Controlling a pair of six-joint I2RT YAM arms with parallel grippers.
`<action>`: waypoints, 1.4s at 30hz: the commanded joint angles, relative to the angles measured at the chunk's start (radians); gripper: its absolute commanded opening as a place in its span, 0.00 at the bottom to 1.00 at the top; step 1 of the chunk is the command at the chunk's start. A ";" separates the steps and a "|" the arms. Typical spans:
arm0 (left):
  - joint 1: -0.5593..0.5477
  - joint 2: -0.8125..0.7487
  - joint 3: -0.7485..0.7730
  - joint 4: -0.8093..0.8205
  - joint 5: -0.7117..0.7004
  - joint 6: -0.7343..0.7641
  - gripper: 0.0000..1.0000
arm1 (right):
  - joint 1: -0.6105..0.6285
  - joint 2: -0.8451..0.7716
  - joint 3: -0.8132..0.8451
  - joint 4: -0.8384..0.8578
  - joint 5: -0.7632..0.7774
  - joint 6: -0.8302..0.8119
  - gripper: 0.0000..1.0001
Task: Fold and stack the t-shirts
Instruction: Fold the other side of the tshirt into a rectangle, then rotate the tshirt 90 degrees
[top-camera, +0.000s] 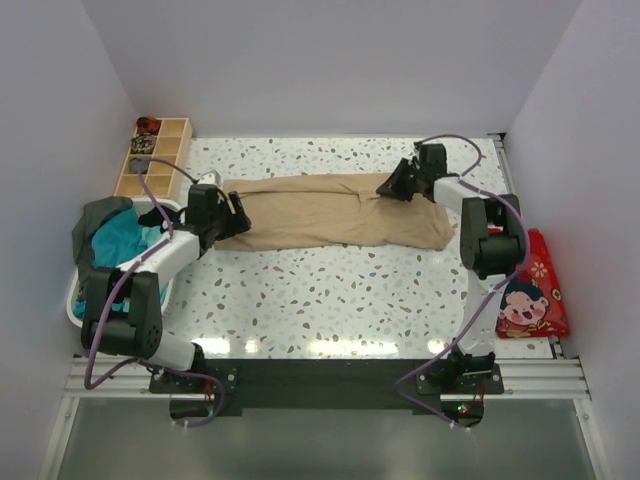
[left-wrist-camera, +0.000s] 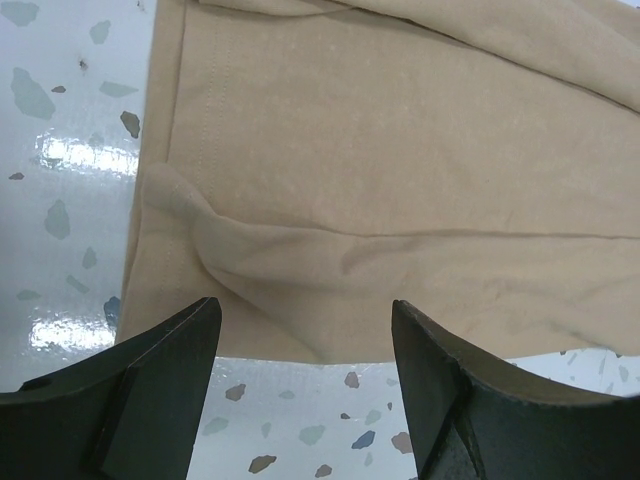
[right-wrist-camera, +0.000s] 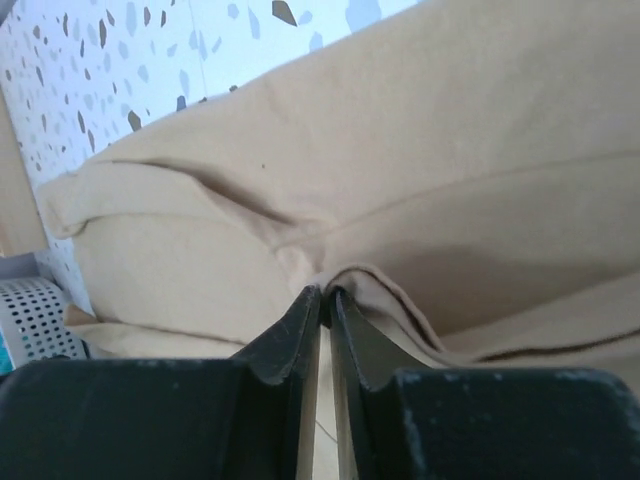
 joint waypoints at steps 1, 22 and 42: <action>-0.011 -0.012 0.042 0.029 0.007 0.003 0.74 | 0.016 0.062 0.096 0.110 -0.108 0.056 0.19; -0.066 0.257 0.255 0.335 0.123 0.031 0.80 | 0.007 -0.207 -0.135 -0.103 0.267 -0.172 0.58; -0.241 0.462 0.297 -0.015 -0.035 -0.024 0.73 | 0.010 0.115 0.124 -0.274 0.240 -0.134 0.56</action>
